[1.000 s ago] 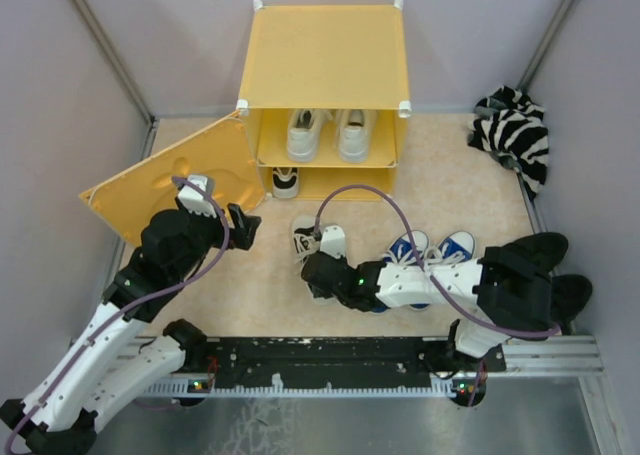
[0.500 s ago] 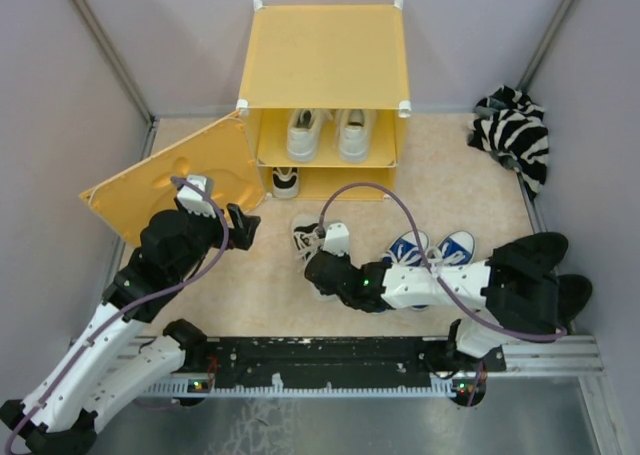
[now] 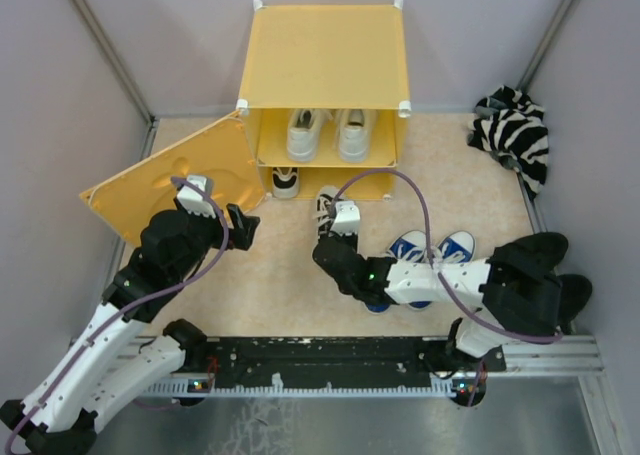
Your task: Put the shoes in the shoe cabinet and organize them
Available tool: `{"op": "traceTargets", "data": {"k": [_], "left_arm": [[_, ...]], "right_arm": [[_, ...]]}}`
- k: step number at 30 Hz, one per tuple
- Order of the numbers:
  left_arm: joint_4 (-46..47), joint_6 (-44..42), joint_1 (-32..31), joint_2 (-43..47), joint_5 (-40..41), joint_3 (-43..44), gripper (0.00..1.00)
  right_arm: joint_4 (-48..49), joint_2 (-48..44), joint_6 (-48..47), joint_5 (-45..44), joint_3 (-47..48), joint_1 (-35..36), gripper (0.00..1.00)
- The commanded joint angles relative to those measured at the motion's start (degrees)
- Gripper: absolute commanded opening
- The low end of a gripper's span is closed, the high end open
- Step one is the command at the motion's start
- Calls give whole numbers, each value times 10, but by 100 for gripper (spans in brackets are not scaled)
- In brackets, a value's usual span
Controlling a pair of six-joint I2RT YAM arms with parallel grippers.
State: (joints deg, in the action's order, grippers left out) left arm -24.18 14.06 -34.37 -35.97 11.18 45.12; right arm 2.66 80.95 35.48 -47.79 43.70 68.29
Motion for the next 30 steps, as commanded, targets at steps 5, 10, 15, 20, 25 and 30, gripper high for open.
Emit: {"op": "traceTargets", "data": {"k": [5,10,15,20,25,30], "left_arm": [[-7,-5,-1,0,11,15,99],[-6,-8,-1,-1,17,14,99],[1,-9,-1,-11,8,17,99],[7,-12,-1,-15,6,18,99],[6,-14,-1,-19,7,16,99],[7,-17,-1,-15,14,9,99]], "right_arm": [[309,44,-192,-90,15,-27,0],[411,71,-308,-85,19,-39,0],[463,123,-346,-8,39,-100,0],[544,211,-410,42,84,-141,0],[576,282,-463,59,156,-161,0],[558,316,-470,95,200,-179,0]]}}
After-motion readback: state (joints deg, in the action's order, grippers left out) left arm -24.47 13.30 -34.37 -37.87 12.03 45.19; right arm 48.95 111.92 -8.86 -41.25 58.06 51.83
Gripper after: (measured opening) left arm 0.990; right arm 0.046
